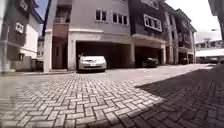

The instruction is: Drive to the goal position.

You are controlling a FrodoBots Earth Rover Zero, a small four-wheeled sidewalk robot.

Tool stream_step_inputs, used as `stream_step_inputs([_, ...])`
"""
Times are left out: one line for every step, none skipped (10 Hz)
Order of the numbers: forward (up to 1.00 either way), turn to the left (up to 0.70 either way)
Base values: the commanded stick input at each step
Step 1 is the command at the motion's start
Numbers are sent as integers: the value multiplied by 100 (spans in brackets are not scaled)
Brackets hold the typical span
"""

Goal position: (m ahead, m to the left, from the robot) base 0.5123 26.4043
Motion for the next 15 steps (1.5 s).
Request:
stream_step_inputs([0, 70])
stream_step_inputs([0, 70])
stream_step_inputs([0, 70])
stream_step_inputs([0, 70])
stream_step_inputs([0, 70])
stream_step_inputs([0, 53])
stream_step_inputs([0, 29])
stream_step_inputs([0, 1])
stream_step_inputs([0, 0])
stream_step_inputs([0, 0])
stream_step_inputs([0, 0])
stream_step_inputs([0, 0])
stream_step_inputs([0, 0])
stream_step_inputs([0, 0])
stream_step_inputs([0, 0])
